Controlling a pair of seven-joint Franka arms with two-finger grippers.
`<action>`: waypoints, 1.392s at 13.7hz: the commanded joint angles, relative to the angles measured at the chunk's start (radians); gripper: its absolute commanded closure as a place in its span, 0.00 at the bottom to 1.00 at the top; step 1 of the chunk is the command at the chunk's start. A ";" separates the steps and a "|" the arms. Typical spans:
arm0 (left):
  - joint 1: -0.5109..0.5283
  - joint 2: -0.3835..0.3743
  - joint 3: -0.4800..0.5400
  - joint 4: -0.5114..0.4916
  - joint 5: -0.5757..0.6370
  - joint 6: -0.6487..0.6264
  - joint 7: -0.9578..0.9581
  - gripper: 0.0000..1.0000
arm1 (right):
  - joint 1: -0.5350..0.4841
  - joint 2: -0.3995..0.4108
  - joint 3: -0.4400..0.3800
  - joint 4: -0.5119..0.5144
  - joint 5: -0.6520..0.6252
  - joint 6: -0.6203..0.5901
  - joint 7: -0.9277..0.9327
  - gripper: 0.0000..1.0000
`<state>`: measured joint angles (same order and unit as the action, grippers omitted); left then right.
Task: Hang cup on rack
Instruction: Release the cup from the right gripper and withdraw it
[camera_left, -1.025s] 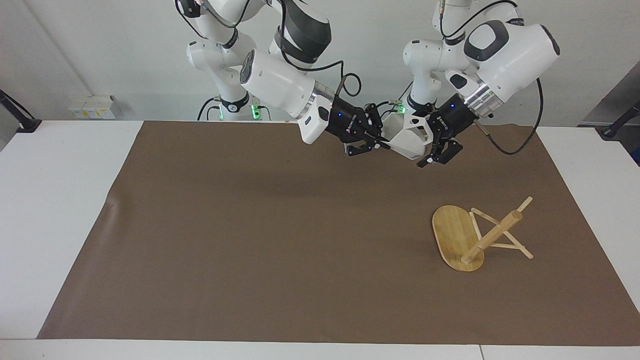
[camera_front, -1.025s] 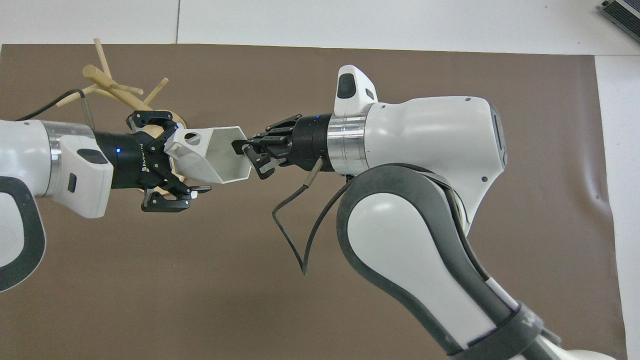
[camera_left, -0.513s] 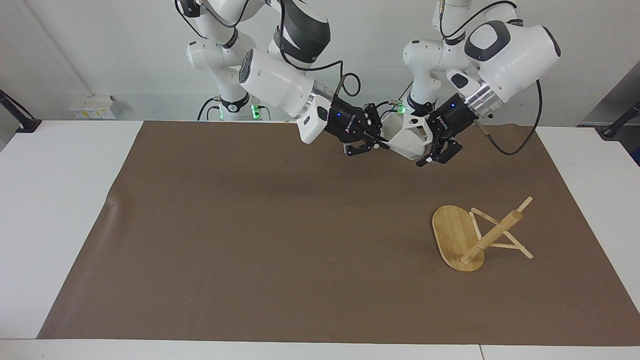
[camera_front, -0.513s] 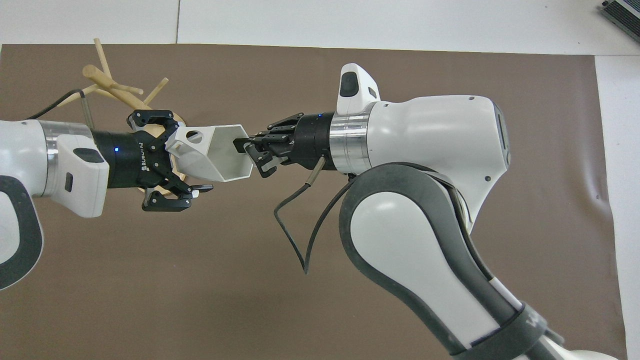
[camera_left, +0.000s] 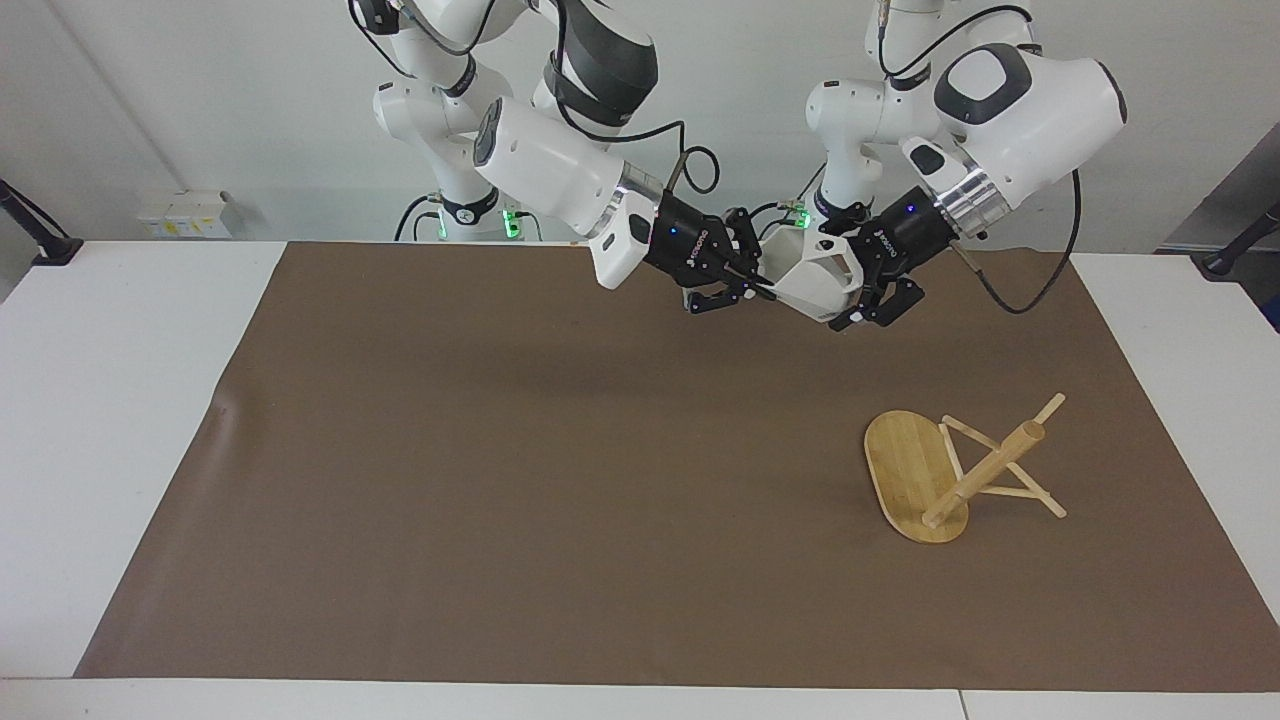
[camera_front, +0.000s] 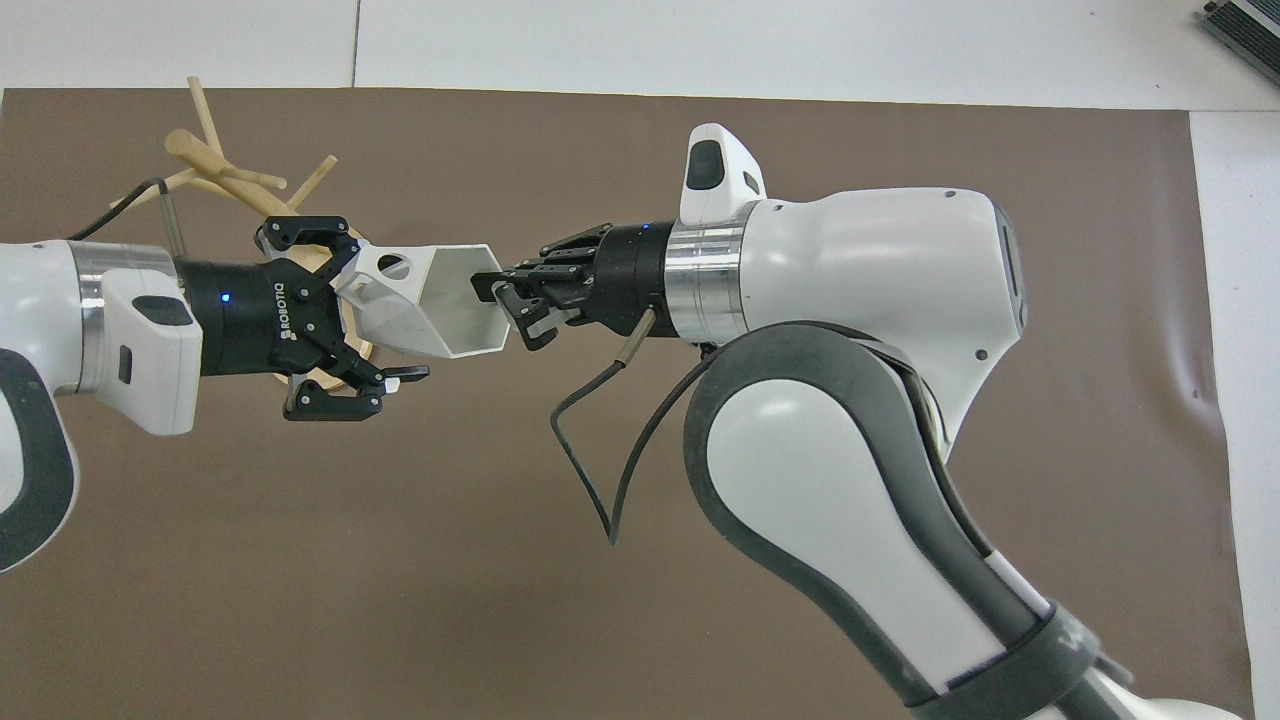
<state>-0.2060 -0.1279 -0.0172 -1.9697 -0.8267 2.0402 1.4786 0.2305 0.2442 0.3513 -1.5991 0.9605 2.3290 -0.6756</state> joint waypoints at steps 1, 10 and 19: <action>-0.006 -0.026 -0.001 -0.023 -0.037 -0.011 0.031 0.43 | 0.001 0.001 0.012 -0.007 0.007 0.027 0.025 1.00; -0.001 -0.036 0.006 -0.023 -0.054 -0.022 0.011 1.00 | 0.000 0.003 0.011 -0.005 0.009 0.029 0.057 1.00; 0.011 -0.044 0.009 -0.021 -0.054 -0.038 -0.003 1.00 | -0.007 0.003 0.009 -0.005 0.006 0.029 0.073 0.00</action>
<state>-0.2031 -0.1462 -0.0120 -1.9723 -0.8618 2.0210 1.4801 0.2311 0.2472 0.3525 -1.5999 0.9605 2.3372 -0.6200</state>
